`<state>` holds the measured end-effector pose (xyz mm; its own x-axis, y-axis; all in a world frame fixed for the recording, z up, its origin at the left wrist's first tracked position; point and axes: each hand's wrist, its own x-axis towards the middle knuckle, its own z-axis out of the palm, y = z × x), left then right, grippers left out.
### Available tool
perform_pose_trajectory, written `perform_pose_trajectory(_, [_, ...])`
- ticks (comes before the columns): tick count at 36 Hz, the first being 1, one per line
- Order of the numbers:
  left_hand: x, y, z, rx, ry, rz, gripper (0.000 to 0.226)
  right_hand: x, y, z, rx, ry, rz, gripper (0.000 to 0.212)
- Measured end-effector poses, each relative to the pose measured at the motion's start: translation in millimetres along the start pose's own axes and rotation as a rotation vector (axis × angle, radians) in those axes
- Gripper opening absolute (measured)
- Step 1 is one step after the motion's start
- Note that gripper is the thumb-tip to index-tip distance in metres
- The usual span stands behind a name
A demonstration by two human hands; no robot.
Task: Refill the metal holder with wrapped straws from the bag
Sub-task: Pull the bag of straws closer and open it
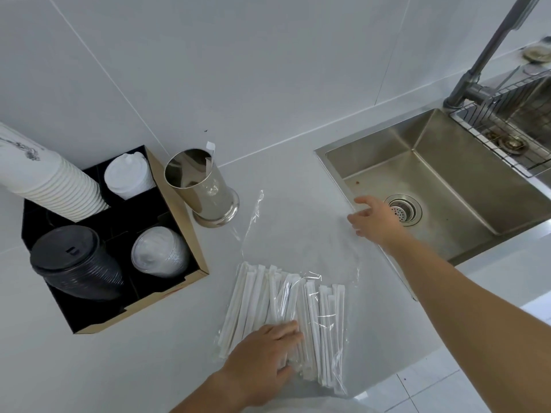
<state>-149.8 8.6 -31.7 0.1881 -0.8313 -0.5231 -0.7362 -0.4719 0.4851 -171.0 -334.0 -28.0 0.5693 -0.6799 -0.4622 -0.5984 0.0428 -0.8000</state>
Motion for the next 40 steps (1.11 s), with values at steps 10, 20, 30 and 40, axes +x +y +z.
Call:
perform_pose_trajectory(10, [-15,-36,-11,-0.280,0.648,-0.259,0.027,-49,44,6,0.227,-0.088,0.205,0.061])
perform_pose_trajectory(20, [-16,-67,-30,-0.731,0.638,-0.735,0.038,-124,74,24,0.208,-0.146,0.261,0.024])
perform_pose_trajectory(30, [11,-70,-43,-0.804,0.563,-0.724,0.010,-165,87,53,0.055,-0.115,0.287,0.012])
perform_pose_trajectory(40, [10,-61,-38,-0.922,0.630,-0.764,0.019,-174,66,48,0.083,-0.107,0.153,0.012])
